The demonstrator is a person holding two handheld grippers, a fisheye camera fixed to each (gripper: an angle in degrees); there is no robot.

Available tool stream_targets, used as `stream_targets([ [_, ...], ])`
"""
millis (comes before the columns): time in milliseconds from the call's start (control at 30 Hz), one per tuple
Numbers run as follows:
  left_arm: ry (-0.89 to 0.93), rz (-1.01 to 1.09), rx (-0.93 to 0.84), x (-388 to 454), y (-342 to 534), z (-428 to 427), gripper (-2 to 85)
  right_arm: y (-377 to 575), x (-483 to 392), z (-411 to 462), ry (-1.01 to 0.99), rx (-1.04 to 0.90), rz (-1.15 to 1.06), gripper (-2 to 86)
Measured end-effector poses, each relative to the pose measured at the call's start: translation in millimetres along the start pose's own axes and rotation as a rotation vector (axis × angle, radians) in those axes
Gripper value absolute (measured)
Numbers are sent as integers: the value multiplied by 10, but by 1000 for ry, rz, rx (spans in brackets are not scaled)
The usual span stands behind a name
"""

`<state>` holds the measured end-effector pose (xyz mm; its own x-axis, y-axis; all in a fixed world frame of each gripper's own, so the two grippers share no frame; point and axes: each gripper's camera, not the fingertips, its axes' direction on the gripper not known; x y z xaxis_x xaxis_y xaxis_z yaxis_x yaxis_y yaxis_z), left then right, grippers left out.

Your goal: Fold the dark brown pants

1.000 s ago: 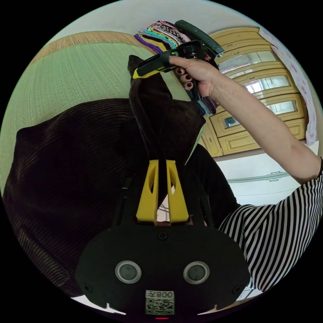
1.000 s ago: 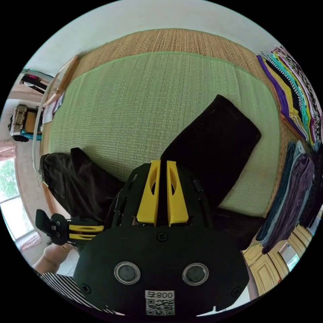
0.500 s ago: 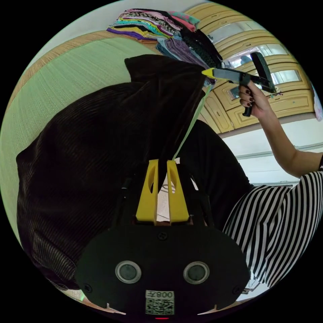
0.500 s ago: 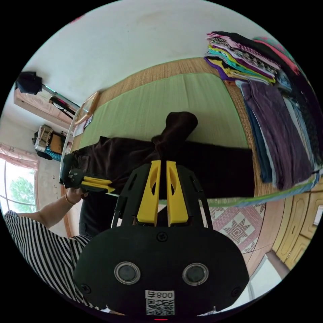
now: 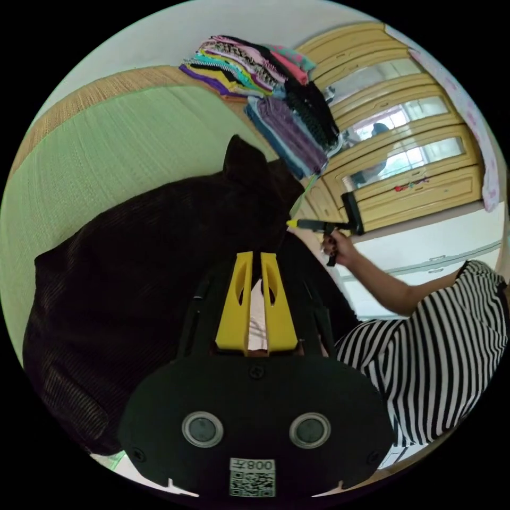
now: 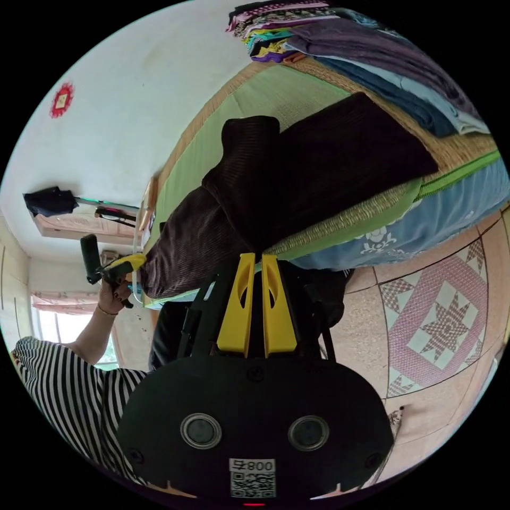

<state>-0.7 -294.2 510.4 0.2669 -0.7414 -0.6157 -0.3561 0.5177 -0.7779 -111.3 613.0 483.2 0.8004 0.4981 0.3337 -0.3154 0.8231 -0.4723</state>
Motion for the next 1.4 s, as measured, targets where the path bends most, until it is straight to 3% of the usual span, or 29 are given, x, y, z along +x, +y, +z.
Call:
stream_targets([
  [233, 106, -183, -28, -131, -823, 563, 83, 501, 435, 238, -113, 21, -12, 21],
  [500, 128, -358, -56, -144, -1423, 1074, 67, 1010, 377, 276, 82, 99, -134, 22],
  [767, 182, -229, 21, 396, -1758, 1130, 39, 1224, -51, 730, 214, 137, -422, 74],
  [1000, 231, -21, -28, 1117, -2293, 1364, 40, 1429, -146, 971, 295, 209, -518, 94],
  [1133, 239, 93, -90, 1455, -2573, 1532, 49, 1705, 83, 1039, 359, 275, -431, 60],
  [1400, 83, 95, -84, 1604, -2987, 1741, 66, 2248, 953, 1035, 184, 361, -162, 24],
])
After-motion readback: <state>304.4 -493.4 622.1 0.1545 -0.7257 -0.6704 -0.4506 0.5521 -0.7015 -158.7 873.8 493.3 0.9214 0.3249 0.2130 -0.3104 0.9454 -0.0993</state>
